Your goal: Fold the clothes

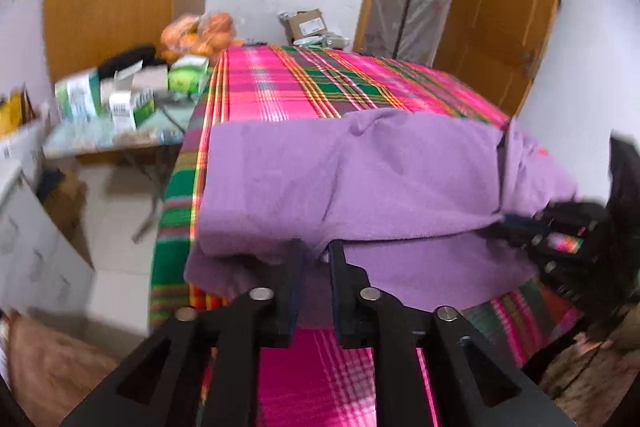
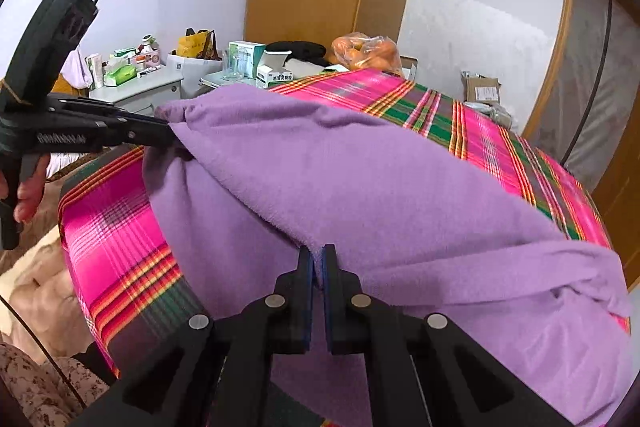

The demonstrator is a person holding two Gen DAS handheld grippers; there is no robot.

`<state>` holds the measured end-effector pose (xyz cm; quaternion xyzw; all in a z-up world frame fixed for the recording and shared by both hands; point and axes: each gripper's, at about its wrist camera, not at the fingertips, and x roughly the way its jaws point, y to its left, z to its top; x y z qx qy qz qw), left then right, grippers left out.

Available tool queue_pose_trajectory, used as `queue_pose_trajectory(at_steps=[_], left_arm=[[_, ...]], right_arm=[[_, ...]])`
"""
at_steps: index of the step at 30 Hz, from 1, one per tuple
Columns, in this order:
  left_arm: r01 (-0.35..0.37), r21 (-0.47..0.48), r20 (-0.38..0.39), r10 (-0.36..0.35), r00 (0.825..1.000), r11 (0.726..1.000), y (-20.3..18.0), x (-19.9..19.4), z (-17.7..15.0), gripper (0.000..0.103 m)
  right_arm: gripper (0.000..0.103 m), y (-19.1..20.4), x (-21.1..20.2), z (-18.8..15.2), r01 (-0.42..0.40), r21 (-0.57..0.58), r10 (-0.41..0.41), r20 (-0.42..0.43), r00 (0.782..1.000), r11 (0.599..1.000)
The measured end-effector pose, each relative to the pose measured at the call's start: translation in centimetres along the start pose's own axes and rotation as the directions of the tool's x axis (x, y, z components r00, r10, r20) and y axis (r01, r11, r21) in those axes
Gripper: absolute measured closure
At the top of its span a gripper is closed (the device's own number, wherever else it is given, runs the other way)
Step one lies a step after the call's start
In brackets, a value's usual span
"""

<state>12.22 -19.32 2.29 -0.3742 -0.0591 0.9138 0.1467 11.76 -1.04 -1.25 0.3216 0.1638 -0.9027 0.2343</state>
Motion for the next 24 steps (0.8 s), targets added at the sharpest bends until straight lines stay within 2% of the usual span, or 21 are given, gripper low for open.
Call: queue_pose_trajectory(at_steps=[1, 4, 7, 9, 10, 11, 13, 17, 22, 23, 24], left_arm=[[0.009, -0.028, -0.006, -0.009, 1.0, 1.0, 0.3, 0.0, -0.1, 0.08], [0.063, -0.127, -0.018, -0.066, 0.998, 0.99, 1.5, 0.0, -0.3, 0.079], [0.138, -0.24, 0.003, -0.141, 0.99, 0.961, 2.8, 0.0, -0.1, 0.076], [0.183, -0.322, 0.04, -0.179, 0.983, 0.929, 3.8, -0.1, 0.2, 0.07], [0.2, -0.365, 0.057, -0.193, 0.98, 0.909, 4.3, 0.0, 0.3, 0.057], [0.212, -0.406, 0.065, -0.203, 0.977, 0.889, 4.9, 0.2, 0.4, 0.052], [0.229, -0.48, 0.069, -0.224, 0.972, 0.847, 5.8, 0.7, 0.6, 0.052], [0.207, -0.577, 0.063, -0.21, 0.976, 0.79, 7.0, 1.4, 0.7, 0.052], [0.228, -0.706, 0.109, -0.215, 0.971, 0.671, 8.6, 2.3, 0.6, 0.054], [0.223, -0.717, 0.111, -0.208, 0.972, 0.66, 8.7, 2.4, 0.6, 0.054], [0.215, -0.714, 0.108, -0.199, 0.974, 0.666, 8.6, 2.5, 0.8, 0.055]], right_arm=[[0.099, -0.1, 0.0, -0.1, 0.0, 0.005, 0.0, 0.0, 1.0, 1.0], [0.099, -0.3, -0.2, -0.4, -0.008, 0.009, 0.007, 0.005, 1.0, 1.0], [0.099, -0.4, -0.3, -0.7, -0.011, 0.005, 0.011, 0.009, 1.0, 1.0], [0.099, -0.4, -0.2, -1.0, -0.01, 0.001, 0.01, 0.006, 1.0, 1.0], [0.099, -0.4, -0.1, -1.1, -0.01, -0.001, 0.01, 0.006, 1.0, 1.0], [0.099, -0.3, -0.1, -1.2, -0.009, -0.003, 0.009, 0.006, 1.0, 1.0], [0.099, -0.2, -0.2, -1.2, -0.008, -0.008, 0.008, 0.012, 1.0, 1.0], [0.099, -0.3, -0.4, -1.4, -0.011, -0.008, 0.011, 0.026, 1.0, 1.0], [0.099, -0.1, -0.7, -1.4, -0.001, -0.013, 0.002, 0.039, 0.999, 1.0], [0.099, -0.1, -0.8, -1.4, 0.002, -0.014, -0.001, 0.041, 0.999, 1.0], [0.099, -0.1, -0.9, -1.3, 0.003, -0.013, -0.002, 0.045, 0.999, 1.0]])
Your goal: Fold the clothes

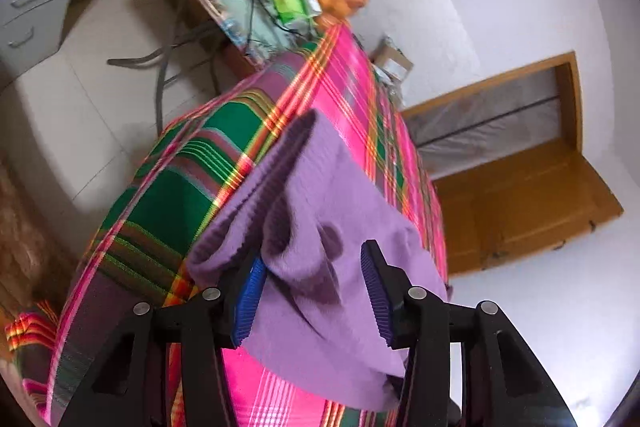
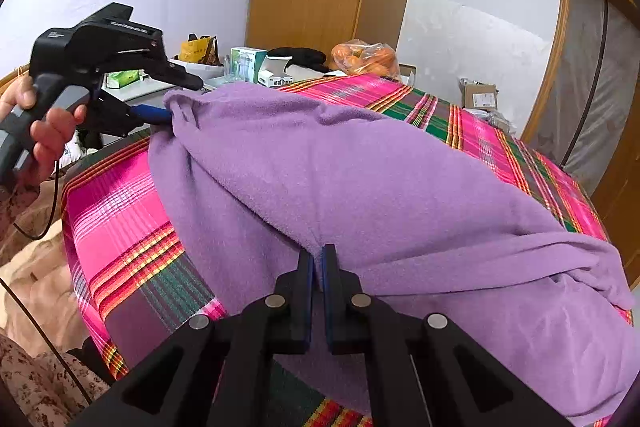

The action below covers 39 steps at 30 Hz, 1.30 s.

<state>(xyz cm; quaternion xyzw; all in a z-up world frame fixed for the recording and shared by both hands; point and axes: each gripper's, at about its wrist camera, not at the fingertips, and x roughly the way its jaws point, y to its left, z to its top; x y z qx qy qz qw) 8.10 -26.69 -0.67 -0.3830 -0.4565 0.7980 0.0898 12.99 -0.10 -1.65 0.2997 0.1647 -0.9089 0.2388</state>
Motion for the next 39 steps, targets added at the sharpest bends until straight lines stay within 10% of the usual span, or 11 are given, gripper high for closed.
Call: queue_pose_trajectory(at_steps=[6, 18, 39], left_arm=[[-0.024, 0.038, 0.05, 0.022, 0.999, 0.999, -0.8, -0.9, 0.0, 0.085], [-0.014, 0.064, 0.076, 0.01, 0.997, 0.998, -1.7, -3.1, 0.2, 0.087], [-0.199, 0.057, 0.082, 0.194, 0.978, 0.978, 0.4, -2.1, -0.8, 0.086]], right_arm=[[0.099, 0.0, -1.2, 0.7, -0.001, 0.011, 0.001, 0.033, 0.999, 1.0], [0.099, -0.4, -5.0, 3.0, -0.049, 0.032, 0.045, 0.117, 0.992, 0.998], [0.096, 0.7, -0.6, -0.7, -0.13, 0.011, 0.131, -0.09, 0.987, 0.991]])
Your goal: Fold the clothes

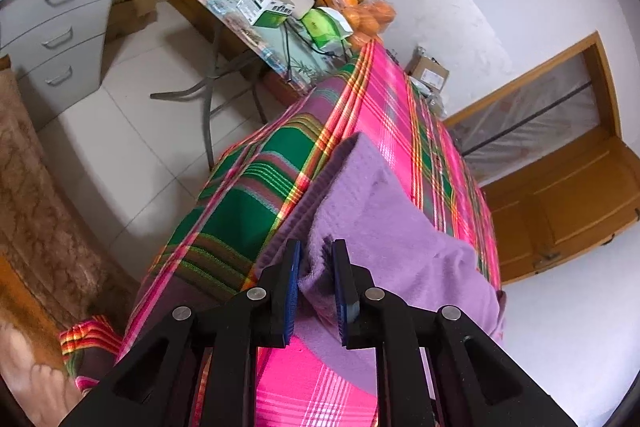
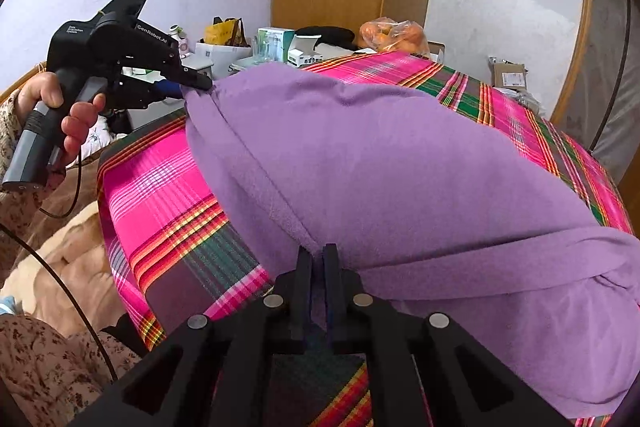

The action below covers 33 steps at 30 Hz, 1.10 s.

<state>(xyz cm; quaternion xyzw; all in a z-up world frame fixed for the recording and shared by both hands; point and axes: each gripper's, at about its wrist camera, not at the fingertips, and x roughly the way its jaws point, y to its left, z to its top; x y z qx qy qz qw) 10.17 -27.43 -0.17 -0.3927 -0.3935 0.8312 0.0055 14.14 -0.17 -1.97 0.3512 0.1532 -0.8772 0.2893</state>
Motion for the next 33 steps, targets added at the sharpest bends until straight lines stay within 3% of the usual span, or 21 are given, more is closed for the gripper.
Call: queue_pose_trajectory(at_steps=[5, 14, 18, 24, 31, 33], left_arm=[[-0.034, 0.012, 0.007, 0.034, 0.999, 0.999, -0.6, -0.5, -0.1, 0.082], [-0.108, 0.029, 0.104, 0.105, 0.989, 0.994, -1.2, -3.5, -0.8, 0.077], [-0.073, 0.12, 0.112, 0.059, 0.992, 0.99, -3.9, -4.2, -1.9, 0.077], [0.029, 0.271, 0.035, -0.04, 0.999, 0.962, -8.7, -3.0, -3.9, 0.077], [0.134, 0.375, -0.116, -0.098, 0.988, 0.917, -13.5, 0.8, -7.4, 0.077], [0.158, 0.406, -0.154, -0.103, 0.983, 0.9, -14.7, 1.9, -8.4, 0.077]], right_arm=[[0.093, -0.5, -0.6, 0.1, -0.034, 0.03, 0.034, -0.009, 0.999, 0.999], [0.092, -1.1, -2.4, -0.2, -0.097, 0.066, 0.098, -0.01, 0.995, 0.993], [0.092, -2.3, -3.9, -0.8, -0.072, 0.093, 0.071, 0.009, 0.997, 0.993], [0.092, -7.9, -7.3, -3.2, 0.049, 0.271, -0.06, 0.033, 0.998, 0.961], [0.09, -14.5, -9.9, -8.2, 0.288, 0.464, -0.294, -0.061, 0.954, 0.838], [0.089, -15.6, -10.1, -9.5, 0.297, 0.516, -0.303, -0.074, 0.95, 0.804]])
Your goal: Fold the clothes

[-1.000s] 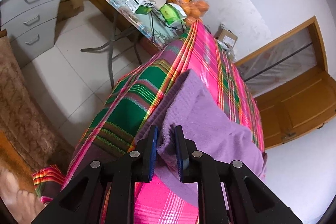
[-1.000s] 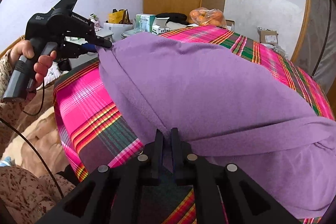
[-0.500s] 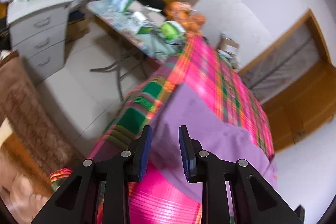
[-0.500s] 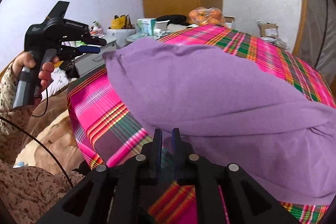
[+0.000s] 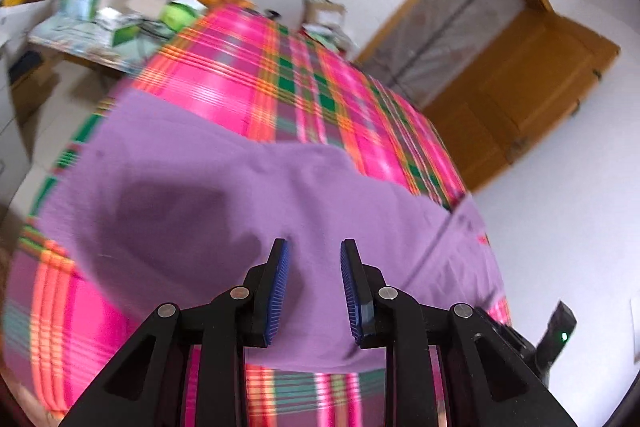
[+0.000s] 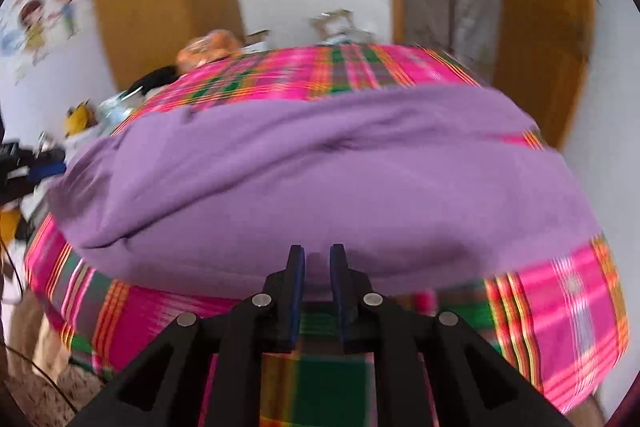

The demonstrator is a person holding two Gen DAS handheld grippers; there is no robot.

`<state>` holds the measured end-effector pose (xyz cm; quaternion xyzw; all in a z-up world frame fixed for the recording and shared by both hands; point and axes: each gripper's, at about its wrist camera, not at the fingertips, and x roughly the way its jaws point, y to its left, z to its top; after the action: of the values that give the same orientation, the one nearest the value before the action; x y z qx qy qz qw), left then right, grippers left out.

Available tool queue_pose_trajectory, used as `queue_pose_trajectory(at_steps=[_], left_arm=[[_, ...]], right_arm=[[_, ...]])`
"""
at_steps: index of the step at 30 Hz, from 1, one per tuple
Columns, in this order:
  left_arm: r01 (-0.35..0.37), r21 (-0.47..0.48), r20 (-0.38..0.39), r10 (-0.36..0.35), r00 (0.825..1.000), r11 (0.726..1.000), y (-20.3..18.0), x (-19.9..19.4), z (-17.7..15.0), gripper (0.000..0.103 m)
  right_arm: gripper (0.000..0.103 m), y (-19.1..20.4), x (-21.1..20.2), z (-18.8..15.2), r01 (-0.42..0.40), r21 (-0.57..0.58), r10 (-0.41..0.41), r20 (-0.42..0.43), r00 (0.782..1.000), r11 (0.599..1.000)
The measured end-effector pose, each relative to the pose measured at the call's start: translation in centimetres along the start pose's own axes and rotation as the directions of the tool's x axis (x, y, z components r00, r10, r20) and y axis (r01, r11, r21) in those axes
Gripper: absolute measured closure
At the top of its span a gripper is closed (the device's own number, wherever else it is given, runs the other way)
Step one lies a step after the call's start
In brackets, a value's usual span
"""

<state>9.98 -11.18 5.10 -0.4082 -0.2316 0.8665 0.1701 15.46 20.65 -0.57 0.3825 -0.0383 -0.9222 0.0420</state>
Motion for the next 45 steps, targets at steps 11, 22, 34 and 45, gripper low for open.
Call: queue_pose_trajectory(at_steps=[11, 22, 34, 45], left_arm=[[0.115, 0.116, -0.085, -0.105, 0.991, 0.987, -5.5, 4.3, 0.3, 0.077], [0.138, 0.145, -0.162, -0.114, 0.98, 0.98, -7.0, 6.7, -0.1, 0.077], [0.171, 0.222, -0.212, -0.124, 0.969, 0.96, -8.4, 8.2, -0.4, 0.077], [0.18, 0.264, -0.272, -0.106, 0.956, 0.948, -8.7, 9.8, -1.7, 0.063]], right_arm=[[0.089, -3.9, -2.1, -2.5, 0.147, 0.053, -0.145, -0.042, 0.989, 0.988], [0.086, 3.6, 1.0, 1.1, -0.126, -0.072, 0.123, -0.039, 0.992, 0.989], [0.086, 6.8, 1.1, -0.6, -0.274, -0.127, 0.253, -0.162, 0.954, 0.953], [0.083, 0.5, 2.2, 7.0, -0.069, 0.028, 0.069, 0.02, 0.997, 0.997]])
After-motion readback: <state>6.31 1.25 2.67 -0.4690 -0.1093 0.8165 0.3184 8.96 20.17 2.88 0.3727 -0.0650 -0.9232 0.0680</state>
